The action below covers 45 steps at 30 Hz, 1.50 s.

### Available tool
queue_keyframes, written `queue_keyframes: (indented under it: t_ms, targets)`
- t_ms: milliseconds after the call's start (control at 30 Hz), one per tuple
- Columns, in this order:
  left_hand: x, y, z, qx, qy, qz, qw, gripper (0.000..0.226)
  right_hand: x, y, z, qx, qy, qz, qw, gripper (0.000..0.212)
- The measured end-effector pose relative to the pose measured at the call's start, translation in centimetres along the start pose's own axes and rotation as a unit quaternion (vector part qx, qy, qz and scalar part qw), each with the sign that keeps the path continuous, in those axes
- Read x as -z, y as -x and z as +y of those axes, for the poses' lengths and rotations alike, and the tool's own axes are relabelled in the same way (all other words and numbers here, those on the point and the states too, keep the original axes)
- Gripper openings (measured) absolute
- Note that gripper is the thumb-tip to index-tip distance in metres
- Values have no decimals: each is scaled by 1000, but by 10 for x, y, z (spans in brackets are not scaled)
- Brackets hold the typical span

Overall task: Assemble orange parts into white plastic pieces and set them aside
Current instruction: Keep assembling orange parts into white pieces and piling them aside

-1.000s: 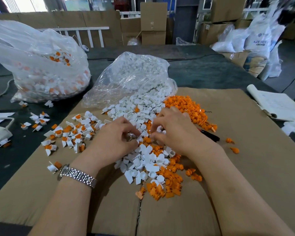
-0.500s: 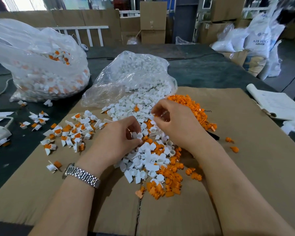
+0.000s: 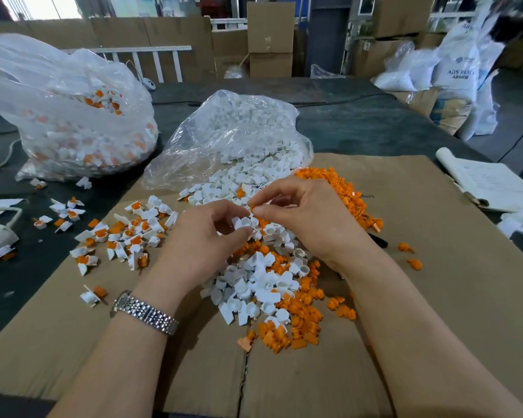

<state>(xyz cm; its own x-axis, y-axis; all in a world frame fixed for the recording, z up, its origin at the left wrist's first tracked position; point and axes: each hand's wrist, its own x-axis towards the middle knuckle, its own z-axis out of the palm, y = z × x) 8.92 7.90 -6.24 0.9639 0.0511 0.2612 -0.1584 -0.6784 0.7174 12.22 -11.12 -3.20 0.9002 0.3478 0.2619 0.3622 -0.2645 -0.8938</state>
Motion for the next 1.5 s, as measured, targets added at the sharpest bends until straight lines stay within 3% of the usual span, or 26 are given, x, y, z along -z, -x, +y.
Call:
queue_keyframes:
  t_ms: [400,600,900,967,1100,1167,1333,1500]
  targets:
    - [-2,4,10,-9,-19,15,1000,19,-14,0,1,20,165,-5,986,5]
    - [2,4,10,8,42,-15,999,29,-10,1,-3,16,164,6,986,4]
    - [-1,8,15,-1,102,51,993,30,-13,2,-5,12,93,17,995,8]
    - [-1,8,16,-4,120,63,991,28,-15,3,-5,26,96,24,995,10]
    - [-2,8,17,-5,53,64,997,27,-22,5,-7,85,207,27,974,6]
    - [1,8,16,5,83,62,995,25,-22,5,-8,114,224,19,968,6]
    - [11,8,14,26,194,18,981,20,-16,5,-10,142,221,-4,965,9]
    - [16,7,14,32,280,9,960,20,-6,6,-11,88,77,-29,993,16]
